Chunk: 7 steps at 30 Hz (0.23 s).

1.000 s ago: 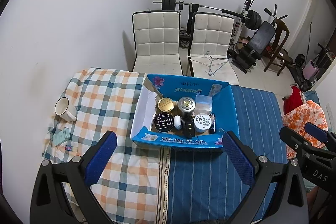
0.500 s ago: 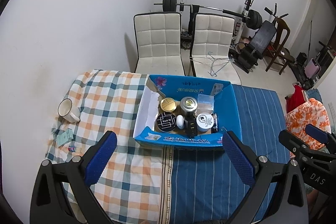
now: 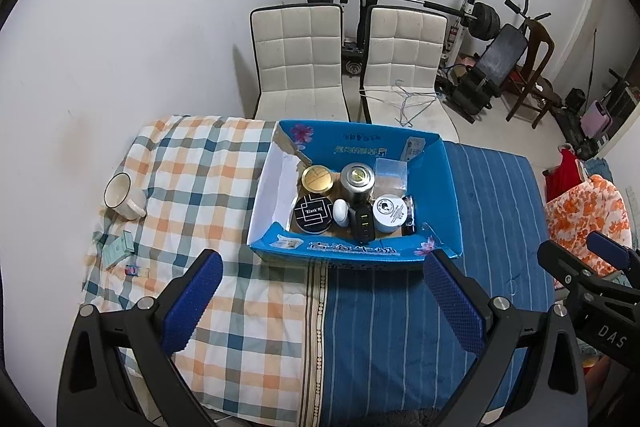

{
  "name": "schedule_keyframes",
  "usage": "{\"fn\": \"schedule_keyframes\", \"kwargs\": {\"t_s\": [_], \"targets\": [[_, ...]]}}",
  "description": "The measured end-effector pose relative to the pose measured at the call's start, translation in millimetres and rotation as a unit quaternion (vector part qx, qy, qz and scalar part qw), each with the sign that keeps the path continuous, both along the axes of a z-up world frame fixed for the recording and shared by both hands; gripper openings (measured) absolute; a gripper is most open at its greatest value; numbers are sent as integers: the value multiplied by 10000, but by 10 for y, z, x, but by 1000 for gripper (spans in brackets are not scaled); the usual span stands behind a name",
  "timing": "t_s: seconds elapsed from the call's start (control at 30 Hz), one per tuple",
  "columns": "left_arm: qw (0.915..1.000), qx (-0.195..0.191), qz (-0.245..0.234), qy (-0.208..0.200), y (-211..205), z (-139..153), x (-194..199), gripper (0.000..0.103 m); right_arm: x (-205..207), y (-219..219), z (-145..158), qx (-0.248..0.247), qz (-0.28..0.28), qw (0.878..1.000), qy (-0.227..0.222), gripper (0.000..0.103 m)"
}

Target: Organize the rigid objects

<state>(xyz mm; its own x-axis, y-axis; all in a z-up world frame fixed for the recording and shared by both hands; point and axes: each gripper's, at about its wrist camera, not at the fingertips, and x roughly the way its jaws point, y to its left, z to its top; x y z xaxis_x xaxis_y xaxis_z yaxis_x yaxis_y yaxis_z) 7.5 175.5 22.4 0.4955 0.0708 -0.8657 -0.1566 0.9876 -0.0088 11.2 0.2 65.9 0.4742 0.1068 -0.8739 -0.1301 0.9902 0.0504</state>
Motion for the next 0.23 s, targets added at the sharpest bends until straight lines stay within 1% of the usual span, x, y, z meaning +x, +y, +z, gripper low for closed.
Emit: {"fn": "schedule_keyframes", "kwargs": {"t_s": [0.23], "targets": [[10000,14,16,-21,-3,3,-7,103,12,-17,2,-11,-6,10000,-24,93]]}}
